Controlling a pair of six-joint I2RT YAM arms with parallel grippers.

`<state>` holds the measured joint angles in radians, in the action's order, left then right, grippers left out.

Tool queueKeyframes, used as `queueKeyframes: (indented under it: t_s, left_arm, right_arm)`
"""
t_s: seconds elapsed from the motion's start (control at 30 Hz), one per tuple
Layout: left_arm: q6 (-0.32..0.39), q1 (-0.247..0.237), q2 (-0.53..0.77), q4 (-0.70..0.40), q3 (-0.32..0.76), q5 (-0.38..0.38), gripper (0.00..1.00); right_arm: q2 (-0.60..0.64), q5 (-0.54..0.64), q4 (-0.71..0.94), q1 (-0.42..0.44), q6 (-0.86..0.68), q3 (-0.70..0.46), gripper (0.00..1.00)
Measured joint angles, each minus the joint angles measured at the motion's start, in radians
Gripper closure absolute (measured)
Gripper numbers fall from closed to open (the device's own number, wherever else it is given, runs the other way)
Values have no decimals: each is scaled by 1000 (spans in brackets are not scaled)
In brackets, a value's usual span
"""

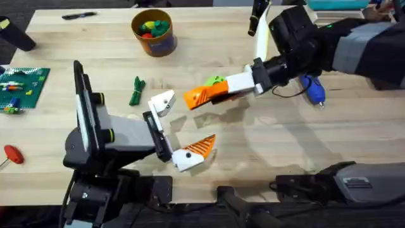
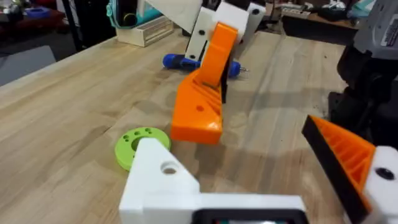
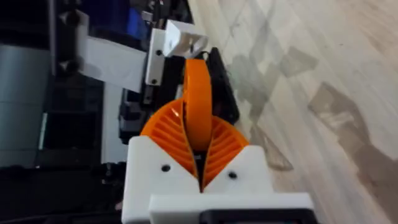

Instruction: Pick up the gripper from the table and insert it into the empty holder that is missing its gripper. Then pick up a screw, insert it into the mounting hole, and use the screwdriver to tighten it. Finally, clean up the table by picking up the vegetable and placing it into the bucket.

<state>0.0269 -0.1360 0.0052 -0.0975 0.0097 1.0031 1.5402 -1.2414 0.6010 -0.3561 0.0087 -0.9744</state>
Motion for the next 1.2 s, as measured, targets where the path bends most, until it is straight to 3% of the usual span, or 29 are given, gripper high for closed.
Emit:
queueKeyframes:
  t_s: [0.2,0.53,0.63,0.9,1.2]
  left_arm:
    - [0,0,0,0,0,0,15]
    - [0,0,0,0,0,0,15]
    - [0,0,0,0,0,0,15]
    - [0,0,0,0,0,0,15]
    - [0,0,0,0,0,0,15]
  right_arm:
    - [4,-50,-77,-24,68,1,997]
    - [73,-66,-73,-36,120,6,997]
    - [41,-66,-122,-37,153,59,997]
    - [9,-40,-524,-37,411,249,997]
    - [-49,-12,-1185,-43,851,442,997]
